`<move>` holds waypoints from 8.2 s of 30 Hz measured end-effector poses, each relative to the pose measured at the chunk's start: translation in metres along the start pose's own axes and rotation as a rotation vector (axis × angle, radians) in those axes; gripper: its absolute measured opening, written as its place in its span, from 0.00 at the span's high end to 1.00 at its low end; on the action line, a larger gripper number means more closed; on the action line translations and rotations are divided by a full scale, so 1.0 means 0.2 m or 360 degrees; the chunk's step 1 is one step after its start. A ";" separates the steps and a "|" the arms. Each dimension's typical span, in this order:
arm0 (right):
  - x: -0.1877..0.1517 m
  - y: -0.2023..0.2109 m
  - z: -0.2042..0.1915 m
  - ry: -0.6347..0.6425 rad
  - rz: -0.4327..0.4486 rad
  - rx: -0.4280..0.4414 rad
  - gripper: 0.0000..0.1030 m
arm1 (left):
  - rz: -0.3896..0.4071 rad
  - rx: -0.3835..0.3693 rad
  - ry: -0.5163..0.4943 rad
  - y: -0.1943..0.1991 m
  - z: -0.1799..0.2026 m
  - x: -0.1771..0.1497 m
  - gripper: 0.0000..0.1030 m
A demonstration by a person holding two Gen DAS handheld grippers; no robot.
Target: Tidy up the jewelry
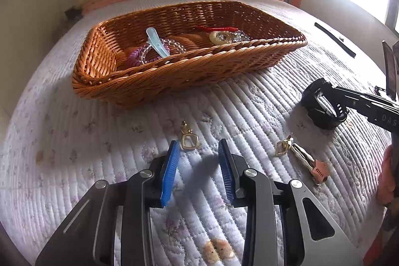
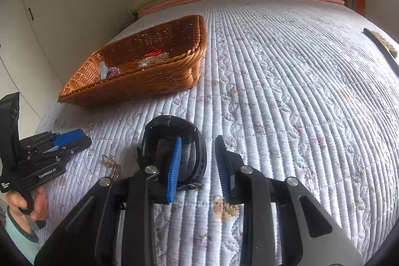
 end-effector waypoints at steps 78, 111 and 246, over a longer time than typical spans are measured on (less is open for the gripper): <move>0.74 -0.44 -0.42 0.0037 -0.0141 0.0198 0.89 | 0.0297 -0.0061 0.0263 0.02 -0.31 0.59 0.91; -0.21 0.08 -0.41 0.0174 -0.0192 0.0279 0.52 | 0.0309 -0.0082 0.0386 0.41 -0.16 -0.12 0.56; 0.40 0.29 -0.54 0.0252 0.0439 0.0183 0.39 | 0.0666 -0.0079 0.0319 0.64 -0.21 0.27 0.21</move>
Point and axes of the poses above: each gripper's, at about its wrist camera, not at the fingertips, and y roughly against the way its jaws point, z to its right, x to its top, the point moved 8 cm from there along -y, roughly the way its jaws point, and after that the axes turned 4 degrees about -z, right-handed, at the moved point
